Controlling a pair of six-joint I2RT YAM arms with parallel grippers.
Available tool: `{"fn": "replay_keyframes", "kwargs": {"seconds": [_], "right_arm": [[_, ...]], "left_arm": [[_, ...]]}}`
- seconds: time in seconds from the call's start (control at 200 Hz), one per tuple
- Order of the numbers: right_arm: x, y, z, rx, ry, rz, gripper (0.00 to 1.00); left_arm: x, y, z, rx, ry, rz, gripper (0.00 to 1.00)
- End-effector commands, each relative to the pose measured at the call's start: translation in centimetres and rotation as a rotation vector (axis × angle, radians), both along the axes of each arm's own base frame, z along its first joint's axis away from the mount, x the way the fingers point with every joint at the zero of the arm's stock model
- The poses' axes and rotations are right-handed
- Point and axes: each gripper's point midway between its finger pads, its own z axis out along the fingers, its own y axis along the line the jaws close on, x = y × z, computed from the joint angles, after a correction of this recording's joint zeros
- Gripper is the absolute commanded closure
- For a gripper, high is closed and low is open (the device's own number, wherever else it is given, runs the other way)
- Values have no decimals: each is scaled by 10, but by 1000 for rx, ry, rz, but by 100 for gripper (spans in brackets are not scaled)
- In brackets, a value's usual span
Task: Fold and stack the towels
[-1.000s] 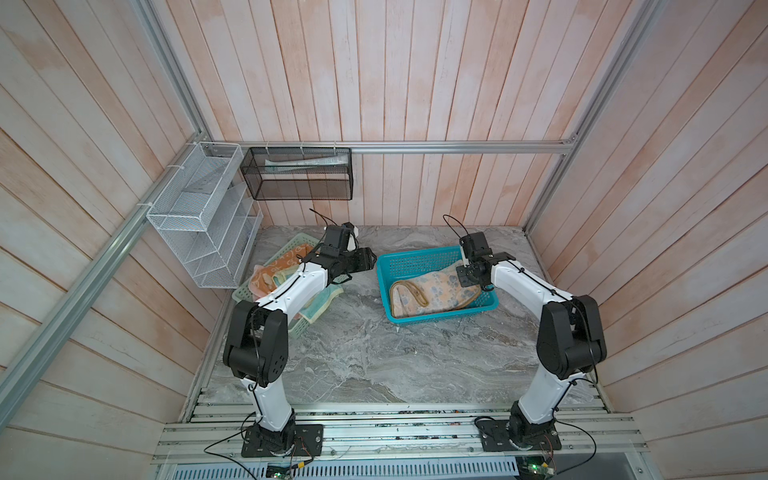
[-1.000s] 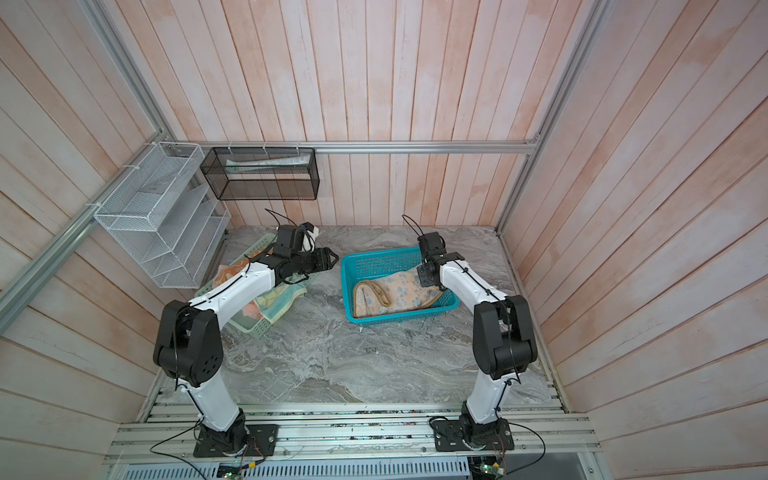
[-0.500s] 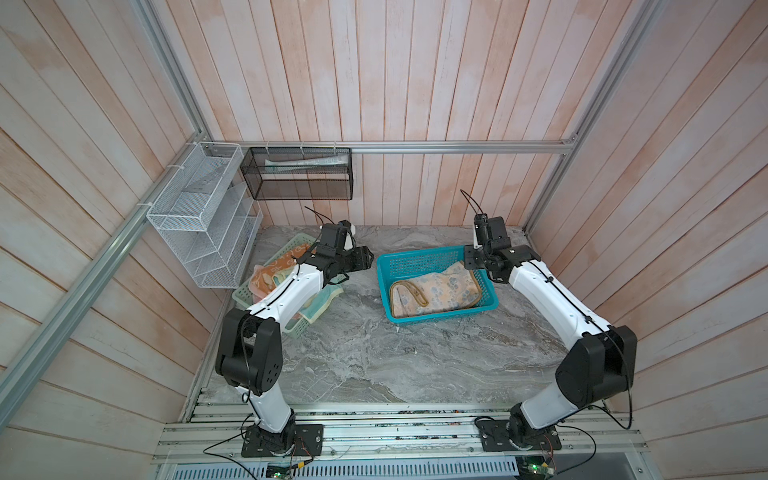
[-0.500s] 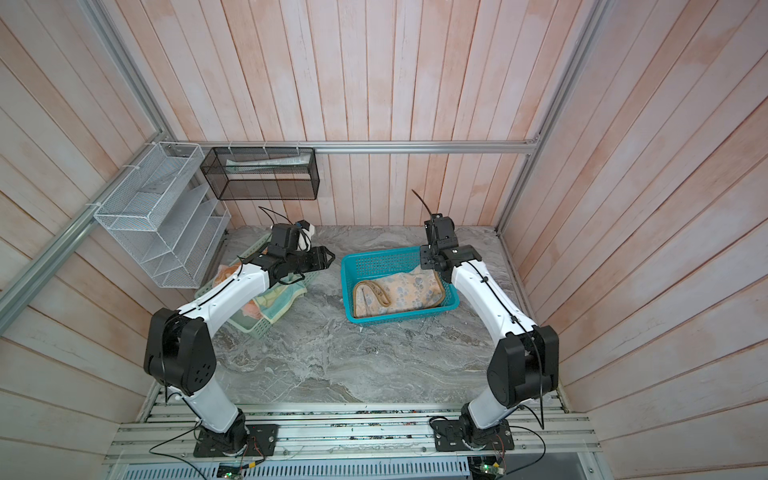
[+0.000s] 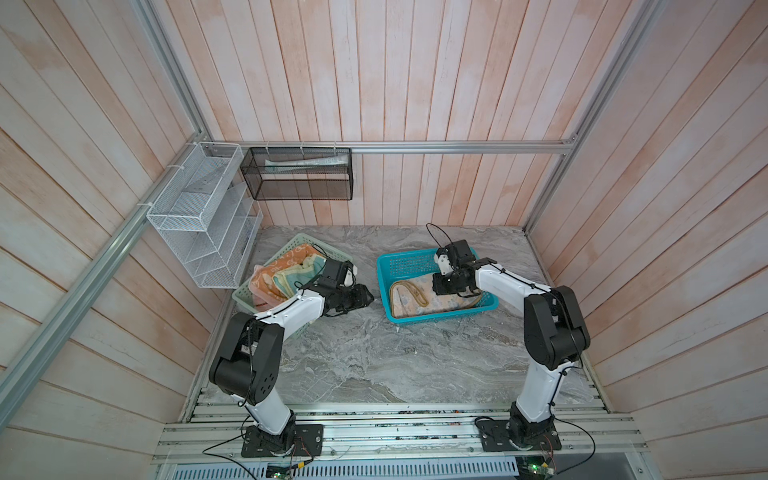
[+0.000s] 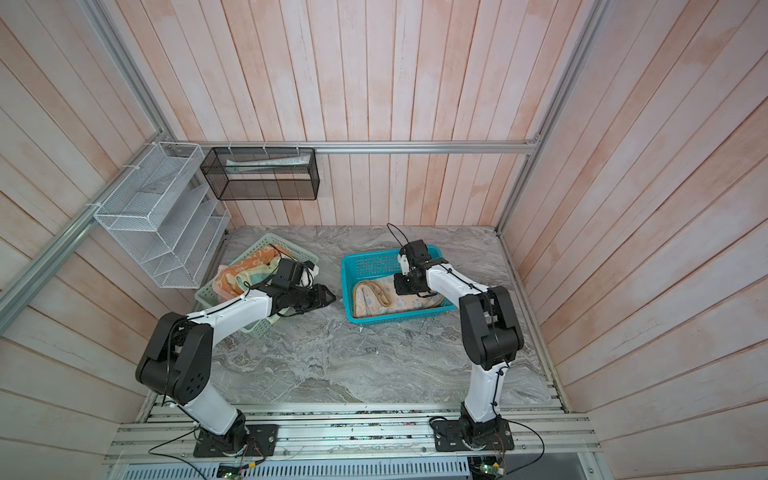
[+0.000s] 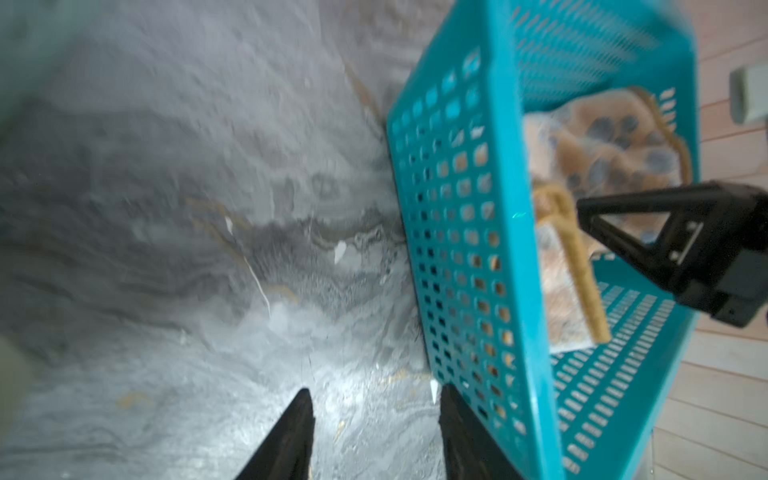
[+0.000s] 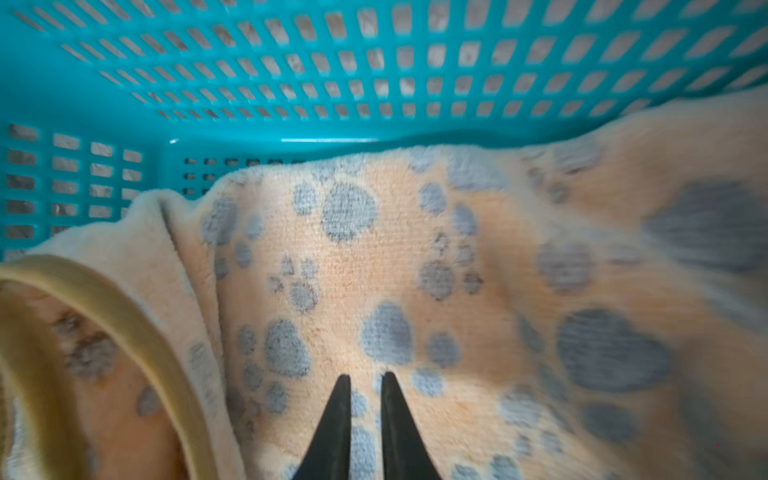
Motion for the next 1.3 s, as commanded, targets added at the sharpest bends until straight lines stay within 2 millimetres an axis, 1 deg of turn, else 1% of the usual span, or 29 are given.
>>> {"fn": "replay_keyframes", "kwargs": {"seconds": [0.0, 0.11, 0.155, 0.205, 0.28, 0.34, 0.4, 0.48, 0.56, 0.61, 0.655, 0.665, 0.675, 0.745, 0.8, 0.845, 0.905, 0.99, 1.065, 1.115, 1.155, 1.21, 1.265, 1.295], "right_arm": [[-11, 45, 25, 121, 18, 91, 87], [-35, 81, 29, 232, 85, 142, 89], [-45, 98, 35, 301, 110, 169, 89], [-51, 112, 42, 338, 108, 186, 89], [-54, 125, 48, 366, 84, 208, 89], [-54, 128, 42, 382, 102, 211, 89], [-53, 127, 32, 372, 127, 209, 89], [-49, 122, 22, 361, 136, 196, 86], [-37, 111, 21, 366, 125, 169, 84], [-26, 103, 22, 380, 112, 144, 84], [-13, 91, 26, 382, 93, 108, 82], [-10, 88, 27, 379, 87, 99, 82], [-7, 85, 28, 375, 82, 91, 82], [15, 65, 45, 336, 15, 43, 79], [30, 50, 61, 284, -48, 15, 76], [41, 39, 76, 242, -103, -4, 73], [52, 23, 90, 189, -157, -34, 70], [59, 10, 106, 135, -207, -51, 67], [58, 6, 116, 110, -237, -57, 66], [55, 4, 123, 102, -256, -61, 66], [52, 3, 127, 90, -272, -65, 66], [47, 4, 132, 73, -295, -63, 65], [39, 10, 137, 60, -315, -51, 66], [34, 15, 139, 58, -324, -39, 66]], "left_arm": [[-12, -26, 13, -82, -21, -15, 51], [-33, -53, -2, -113, 23, -46, 53], [-39, -62, -8, -120, 39, -58, 53], [-44, -70, -13, -128, 51, -64, 53], [-44, -75, -17, -142, 58, -59, 54], [-42, -78, -18, -149, 54, -53, 54], [-37, -82, -17, -160, 44, -50, 54], [-28, -86, -16, -166, 26, -44, 55], [-14, -93, -12, -174, -2, -40, 55], [-3, -98, -9, -180, -22, -40, 55], [10, -103, -4, -181, -41, -43, 55], [12, -102, -6, -174, -40, -42, 55], [15, -104, -3, -175, -48, -44, 55], [37, -101, 6, -142, -82, -38, 53], [54, -90, 16, -96, -127, -19, 47], [67, -77, 24, -53, -162, 5, 43], [81, -57, 38, -20, -198, 28, 43], [94, -31, 64, 21, -251, 49, 42], [100, -9, 88, 92, -317, 58, 42], [100, 8, 100, 161, -357, 70, 41], [101, 26, 109, 230, -388, 99, 40], [101, 54, 117, 306, -403, 156, 39], [101, 89, 119, 362, -391, 238, 38], [102, 112, 118, 386, -371, 293, 38]]}}
